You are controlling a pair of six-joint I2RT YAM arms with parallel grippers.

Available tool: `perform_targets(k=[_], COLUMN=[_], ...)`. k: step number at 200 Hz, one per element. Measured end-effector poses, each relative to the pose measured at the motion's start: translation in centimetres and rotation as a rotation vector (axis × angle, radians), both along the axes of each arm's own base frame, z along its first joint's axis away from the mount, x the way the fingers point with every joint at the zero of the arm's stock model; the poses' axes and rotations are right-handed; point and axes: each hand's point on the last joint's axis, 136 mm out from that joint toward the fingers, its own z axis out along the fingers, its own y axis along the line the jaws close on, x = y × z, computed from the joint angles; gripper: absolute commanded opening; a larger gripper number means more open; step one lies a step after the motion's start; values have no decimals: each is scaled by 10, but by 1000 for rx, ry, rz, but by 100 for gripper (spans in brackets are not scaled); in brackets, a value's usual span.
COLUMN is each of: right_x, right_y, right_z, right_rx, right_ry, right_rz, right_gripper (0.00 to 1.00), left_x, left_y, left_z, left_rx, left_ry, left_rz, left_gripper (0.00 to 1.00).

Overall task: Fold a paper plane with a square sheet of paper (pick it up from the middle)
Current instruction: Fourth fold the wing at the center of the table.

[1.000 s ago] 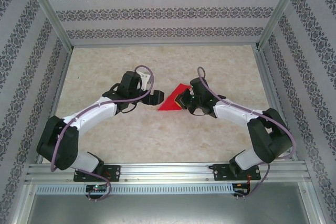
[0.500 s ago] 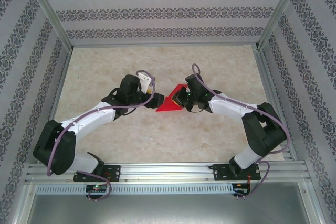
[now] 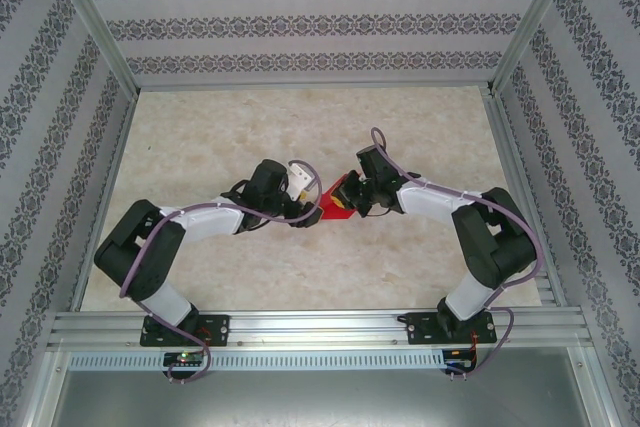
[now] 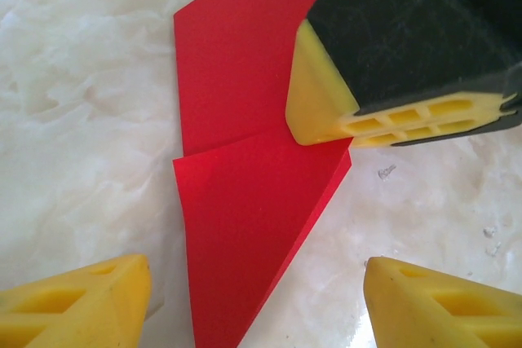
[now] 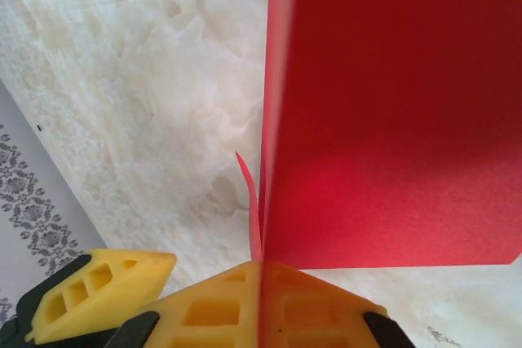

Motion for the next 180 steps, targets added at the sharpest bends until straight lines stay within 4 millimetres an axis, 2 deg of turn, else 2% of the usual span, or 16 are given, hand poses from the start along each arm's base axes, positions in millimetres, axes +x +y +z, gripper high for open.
perform_targets(k=[22,57,93,133,180], right_x=[-3,-6,-4,-9,-9], right_y=[1,5,5,6,7], right_z=[-2,4,9,9,12], right_rx=[17,42,71,75,82], right_ry=[25,53,72,100,107], right_rz=[11,31,27,35,41], right_gripper=[6,6,6,6,6], left_x=[0,0,-3,-6,-4], left_y=[-3,-10,-11,-14,-15], left_z=[-4,3,-5,-6,-8], left_rx=[9,-17,-2,-9,-7], left_ry=[-26,-86,-100,-122,-143], left_rz=[-37,-100,-140,-178,-192], left_gripper=[70,71,70,53,40])
